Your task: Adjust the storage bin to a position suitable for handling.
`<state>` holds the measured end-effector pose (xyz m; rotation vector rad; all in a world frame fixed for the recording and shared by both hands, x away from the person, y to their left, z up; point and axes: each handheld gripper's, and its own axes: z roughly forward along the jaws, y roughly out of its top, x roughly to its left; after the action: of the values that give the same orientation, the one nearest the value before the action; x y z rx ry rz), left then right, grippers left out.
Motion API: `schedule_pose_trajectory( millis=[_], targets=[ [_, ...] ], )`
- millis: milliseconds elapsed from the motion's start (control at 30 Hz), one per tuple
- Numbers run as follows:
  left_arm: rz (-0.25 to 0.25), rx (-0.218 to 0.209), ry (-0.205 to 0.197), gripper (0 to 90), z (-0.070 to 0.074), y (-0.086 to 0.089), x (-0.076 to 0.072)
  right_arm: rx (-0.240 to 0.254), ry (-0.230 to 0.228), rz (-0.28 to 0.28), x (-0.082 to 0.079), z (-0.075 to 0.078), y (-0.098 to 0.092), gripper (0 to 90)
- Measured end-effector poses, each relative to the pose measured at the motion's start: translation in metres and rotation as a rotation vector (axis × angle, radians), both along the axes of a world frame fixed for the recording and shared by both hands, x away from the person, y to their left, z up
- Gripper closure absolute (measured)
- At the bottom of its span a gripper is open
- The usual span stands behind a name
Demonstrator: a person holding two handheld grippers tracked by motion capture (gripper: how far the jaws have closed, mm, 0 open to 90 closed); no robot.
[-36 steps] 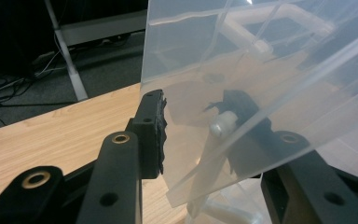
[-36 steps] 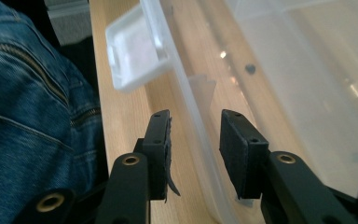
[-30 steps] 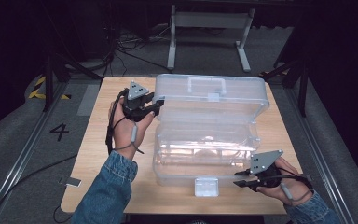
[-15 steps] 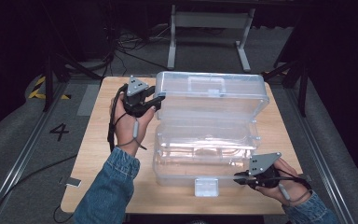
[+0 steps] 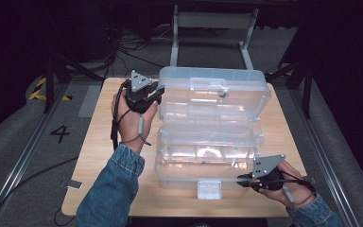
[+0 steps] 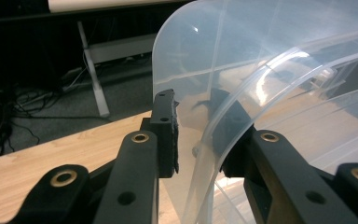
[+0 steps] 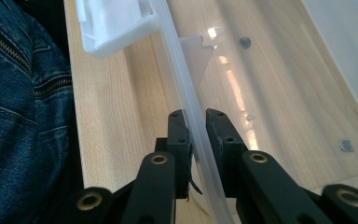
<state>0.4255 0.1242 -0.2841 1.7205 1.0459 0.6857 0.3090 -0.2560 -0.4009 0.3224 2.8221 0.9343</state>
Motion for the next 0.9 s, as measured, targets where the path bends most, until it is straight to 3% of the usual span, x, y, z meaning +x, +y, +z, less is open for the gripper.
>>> schedule_pose_trajectory(
  millis=[200,367,633,900],
  targets=[
    [0.006,-0.008,0.033,73.0,0.002,0.000,0.013,0.001,0.002,-0.001,0.000,0.000,0.000,80.8],
    [0.020,-0.017,0.037,73.7,0.002,-0.002,0.022,0.000,0.002,-0.001,0.000,-0.001,0.000,80.9],
    [0.042,0.037,0.046,76.4,0.002,-0.006,0.039,0.000,0.004,-0.001,0.000,-0.002,0.000,80.8],
    [0.041,0.022,0.087,77.1,-0.001,-0.005,0.059,0.006,0.010,-0.001,0.001,-0.003,-0.001,80.7]
  ],
)
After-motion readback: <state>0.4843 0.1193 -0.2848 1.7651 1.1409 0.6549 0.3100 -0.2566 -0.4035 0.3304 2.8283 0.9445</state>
